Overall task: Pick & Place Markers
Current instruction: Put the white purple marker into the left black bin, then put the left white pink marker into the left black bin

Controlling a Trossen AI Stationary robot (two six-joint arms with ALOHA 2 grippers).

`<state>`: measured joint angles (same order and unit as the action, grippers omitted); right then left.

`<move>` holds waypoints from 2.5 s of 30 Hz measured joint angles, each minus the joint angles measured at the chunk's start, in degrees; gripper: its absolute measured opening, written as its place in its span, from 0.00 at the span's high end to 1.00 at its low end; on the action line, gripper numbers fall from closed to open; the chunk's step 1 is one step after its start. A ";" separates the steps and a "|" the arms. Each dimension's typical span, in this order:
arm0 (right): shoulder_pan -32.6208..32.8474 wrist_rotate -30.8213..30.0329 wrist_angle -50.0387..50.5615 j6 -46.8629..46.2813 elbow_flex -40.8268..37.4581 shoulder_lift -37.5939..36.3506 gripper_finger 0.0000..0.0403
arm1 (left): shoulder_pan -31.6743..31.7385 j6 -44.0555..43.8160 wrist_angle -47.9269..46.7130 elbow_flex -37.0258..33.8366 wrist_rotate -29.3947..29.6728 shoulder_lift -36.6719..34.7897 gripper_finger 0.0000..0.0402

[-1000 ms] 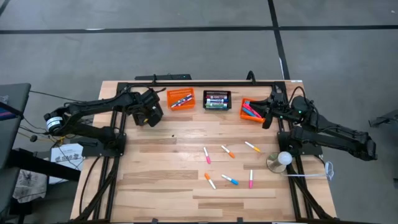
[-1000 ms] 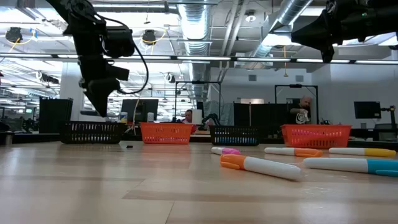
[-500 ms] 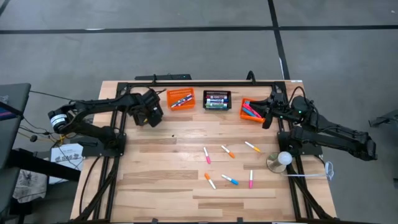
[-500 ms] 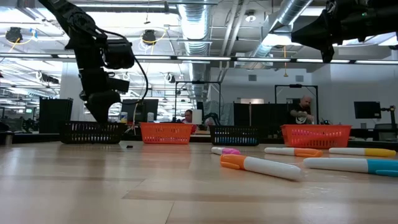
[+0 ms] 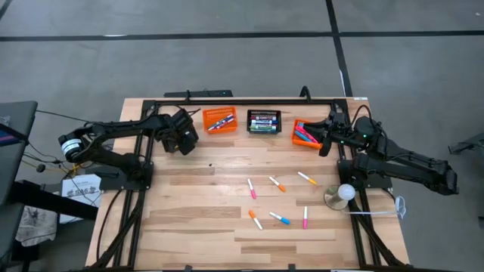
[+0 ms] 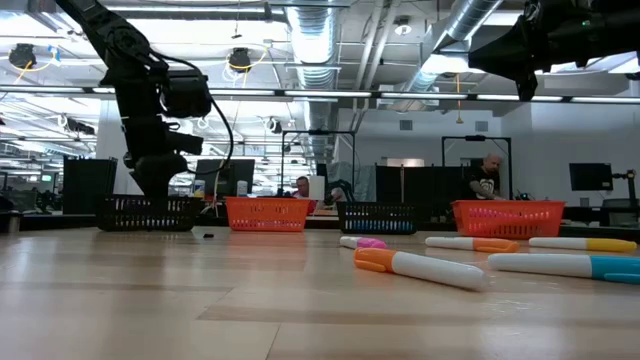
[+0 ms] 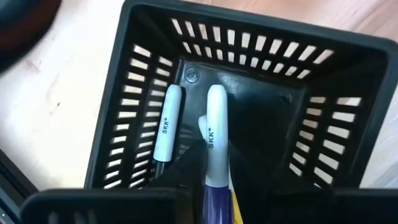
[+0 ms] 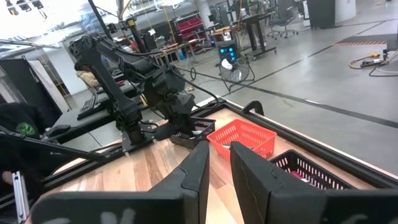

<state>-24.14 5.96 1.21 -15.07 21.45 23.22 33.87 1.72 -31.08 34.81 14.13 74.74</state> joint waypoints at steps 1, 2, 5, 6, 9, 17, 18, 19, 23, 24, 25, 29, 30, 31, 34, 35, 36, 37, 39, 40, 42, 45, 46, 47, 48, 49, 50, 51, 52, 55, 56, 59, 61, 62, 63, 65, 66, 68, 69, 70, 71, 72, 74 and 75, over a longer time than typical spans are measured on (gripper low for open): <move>0.00 0.00 0.00 0.00 0.00 0.00 0.86 | 0.00 0.00 0.15 -0.01 0.01 0.00 0.82; 0.00 0.00 0.00 -0.01 0.00 -0.01 0.86 | 0.00 0.00 0.32 0.00 0.02 0.00 0.80; 0.00 -0.01 0.00 0.00 0.00 0.00 0.86 | 0.00 0.01 0.60 0.00 0.07 0.00 0.76; 0.00 0.00 0.00 -0.01 0.00 0.00 0.86 | 0.00 0.00 0.76 0.00 0.30 0.00 0.74; 0.00 0.00 0.00 0.00 0.00 -0.01 0.86 | 0.00 0.00 0.92 0.00 0.83 0.00 0.68; 0.00 0.00 0.04 0.00 0.00 -0.01 0.86 | -0.13 -0.53 1.16 0.00 0.85 -0.73 0.58; 0.00 0.00 0.04 0.00 0.00 0.00 0.86 | -0.27 -0.82 1.14 0.00 0.83 -1.13 0.58; 0.00 0.00 0.04 0.00 0.00 0.00 0.86 | -0.51 -1.30 1.13 0.00 0.86 -1.69 0.58; 0.00 0.00 0.04 0.00 0.00 -0.01 0.86 | -1.78 -1.95 1.16 0.00 0.79 -4.98 0.58; 0.00 0.00 0.04 0.00 0.00 0.00 0.86 | -2.07 -1.98 1.18 0.00 0.78 -6.11 0.58; -0.02 -0.01 0.04 0.00 0.00 0.00 0.86 | -2.36 -1.97 1.16 0.00 0.79 -7.41 0.58; 0.00 -0.02 0.07 0.02 0.00 0.00 0.86 | -3.75 -2.48 1.27 0.03 0.76 -13.50 0.58; 0.00 -0.02 0.11 0.02 0.00 0.00 0.86 | -4.45 -3.21 1.24 0.26 0.34 -14.99 0.58; 0.00 -0.02 0.17 0.02 0.00 0.00 0.86 | -5.25 -3.81 1.25 0.71 -0.52 -16.43 0.58; -0.01 -0.07 0.22 0.02 0.00 0.00 0.86 | -8.55 -5.02 1.42 2.98 -2.02 -19.44 0.58; 0.00 -0.07 0.22 0.02 0.00 0.00 0.86 | -9.86 -5.99 1.46 4.01 -2.03 -19.81 0.59; -0.01 -0.07 0.22 0.02 0.00 0.00 0.86 | -11.26 -7.15 1.60 5.10 -2.04 -19.86 0.59; -0.01 -0.07 0.22 0.02 0.00 0.00 0.86 | -12.89 -8.26 1.82 6.18 -2.17 -19.64 0.60; -0.02 -0.07 0.22 0.02 0.00 0.00 0.86 | -16.53 -10.02 3.14 8.08 -3.87 -18.43 0.60; 0.00 -0.07 0.22 0.02 0.00 0.00 0.86 | -18.51 -11.30 4.54 8.73 -4.77 -17.49 0.61; -0.02 -0.07 0.30 0.02 0.00 0.00 0.86 | -22.71 -14.14 7.80 9.80 -6.53 -15.07 0.61; -0.01 -0.05 1.13 0.02 0.00 0.00 0.86 | -28.52 -22.04 9.96 12.38 -6.97 -10.18 0.62; -0.01 -0.07 1.56 0.02 0.00 0.00 0.86 | -30.08 -26.51 10.13 13.33 -7.08 -8.38 0.62; 0.00 -0.04 1.99 0.02 -0.02 0.00 0.86 | -31.52 -32.41 10.55 14.22 -7.13 -6.47 0.63; -0.01 -0.05 2.28 0.02 0.00 0.00 0.86 | -32.80 -38.53 11.40 15.08 -7.31 -4.52 0.63; 0.00 -0.06 2.46 0.02 -0.01 0.00 0.86 | -33.98 -44.57 12.75 15.85 -7.66 -2.56 0.63; 0.00 -0.04 2.67 0.02 0.00 0.00 0.86 | -35.15 -50.56 14.65 16.54 -7.79 -0.62 0.63; -0.02 -0.04 2.93 0.02 -0.02 -0.02 0.86 | -36.13 -55.49 16.96 16.88 -8.14 1.12 0.64; 0.00 -0.05 3.10 0.02 -0.02 0.00 0.86 | -36.99 -58.66 19.17 17.00 -8.48 2.80 0.64; -0.01 -0.04 3.13 0.02 -0.01 -0.02 0.86 | -38.89 -60.48 25.75 16.98 -8.63 6.84 0.64; -0.01 -0.04 3.12 0.02 -0.02 -0.02 0.86 | -39.19 -60.52 27.75 16.98 -8.61 7.80 0.64; 0.00 -0.02 3.11 0.02 -0.02 0.00 0.86 | -39.88 -61.97 31.97 16.94 -7.50 10.12 0.64; -0.02 0.00 3.12 0.02 -0.02 0.00 0.86 | -40.28 -67.64 37.83 16.92 -3.59 11.74 0.64; 0.00 0.02 3.13 0.02 -0.02 0.00 0.86 | -40.30 -71.06 40.23 16.92 -1.50 12.36 0.64; 0.00 0.02 3.13 0.02 -0.02 0.00 0.86 | -40.27 -73.95 43.01 16.95 0.41 13.05 0.64; 0.00 0.02 3.13 0.04 -0.02 0.00 0.86 | -40.17 -76.91 46.49 17.00 3.59 14.40 0.64; 0.00 0.01 3.13 0.08 -0.02 0.00 0.86 | -40.29 -77.00 46.92 17.46 5.27 15.05 0.64; -0.01 0.00 3.13 0.47 -0.02 0.00 0.86 | -41.11 -76.26 46.43 19.41 7.96 16.65 0.64; -0.02 0.00 3.15 0.51 -0.02 0.00 0.86 | -41.54 -75.75 46.47 20.90 8.69 17.65 0.64; 0.00 0.00 3.15 0.51 -0.02 0.00 0.86 | -41.99 -75.12 46.48 22.62 8.88 18.80 0.64; 0.00 0.00 3.15 0.53 -0.02 0.00 0.86 | -42.35 -74.18 46.46 24.84 8.96 20.20 0.64; 0.00 0.00 3.17 0.53 -0.02 0.00 0.86 | -42.66 -73.34 46.06 27.18 9.01 21.60 0.64; 0.00 0.00 3.25 0.55 -0.02 0.00 0.86 | -43.12 -71.15 43.23 32.68 9.23 24.64 0.64; 0.00 0.02 3.29 0.55 -0.02 0.00 0.86 | -43.23 -70.82 40.02 35.62 9.32 25.93 0.64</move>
<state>-24.14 5.98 4.51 -14.52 21.43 23.22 -9.37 -69.11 8.95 70.42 23.45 100.67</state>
